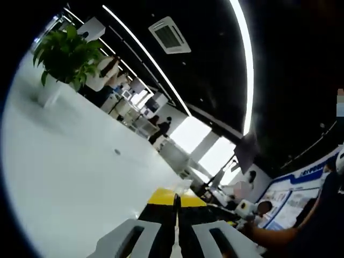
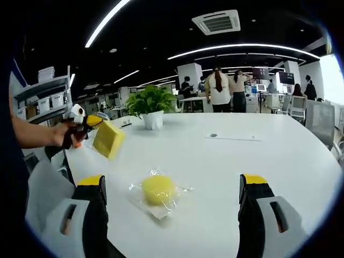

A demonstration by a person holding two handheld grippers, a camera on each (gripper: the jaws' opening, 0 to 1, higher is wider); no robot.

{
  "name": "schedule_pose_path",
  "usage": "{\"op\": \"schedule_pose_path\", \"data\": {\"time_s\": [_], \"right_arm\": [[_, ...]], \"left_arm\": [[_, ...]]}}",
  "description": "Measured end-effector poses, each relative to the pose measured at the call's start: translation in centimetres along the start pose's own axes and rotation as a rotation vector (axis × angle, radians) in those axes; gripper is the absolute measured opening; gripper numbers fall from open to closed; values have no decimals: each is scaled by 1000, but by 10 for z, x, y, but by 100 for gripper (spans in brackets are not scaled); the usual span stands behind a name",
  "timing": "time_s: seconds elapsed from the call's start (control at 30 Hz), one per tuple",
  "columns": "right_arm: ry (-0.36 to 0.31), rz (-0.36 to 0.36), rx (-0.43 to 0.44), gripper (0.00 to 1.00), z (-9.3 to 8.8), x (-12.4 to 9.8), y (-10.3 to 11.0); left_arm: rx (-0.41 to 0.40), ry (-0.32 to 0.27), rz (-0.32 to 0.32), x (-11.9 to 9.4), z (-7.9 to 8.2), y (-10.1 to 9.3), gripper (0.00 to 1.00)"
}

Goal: Compare the silicone blocks by pressing each to a similar depth, holding the contact briefly, and releasing to observe deformation and rebound differences across the visible hardness samples.

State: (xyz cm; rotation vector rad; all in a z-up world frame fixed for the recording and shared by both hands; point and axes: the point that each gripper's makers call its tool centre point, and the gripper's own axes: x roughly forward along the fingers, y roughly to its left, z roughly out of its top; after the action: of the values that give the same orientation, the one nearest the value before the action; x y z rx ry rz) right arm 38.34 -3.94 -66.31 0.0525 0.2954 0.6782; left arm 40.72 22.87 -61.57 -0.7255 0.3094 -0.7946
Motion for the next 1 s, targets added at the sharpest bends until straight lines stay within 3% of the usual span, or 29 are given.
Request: {"op": "schedule_pose_path", "data": {"time_s": [0.2,0.57,0.73,0.83,1.0], "right_arm": [[23,4,6,96,-7,-1,3],[41,11,-1,96,-7,2,8],[78,-47,-24,96,-20,0,-2],[109,-46,-57,96,-28,1,-2],[107,-30,-28,96,-34,1,1]], "left_arm": [[-71,-18,11,1,-6,13,0],[-124,-6,42,-3,-14,34,0],[-157,-15,65,-5,-16,45,0],[-174,-16,76,-5,-18,52,0],[-178,3,110,-4,-27,65,0]]}}
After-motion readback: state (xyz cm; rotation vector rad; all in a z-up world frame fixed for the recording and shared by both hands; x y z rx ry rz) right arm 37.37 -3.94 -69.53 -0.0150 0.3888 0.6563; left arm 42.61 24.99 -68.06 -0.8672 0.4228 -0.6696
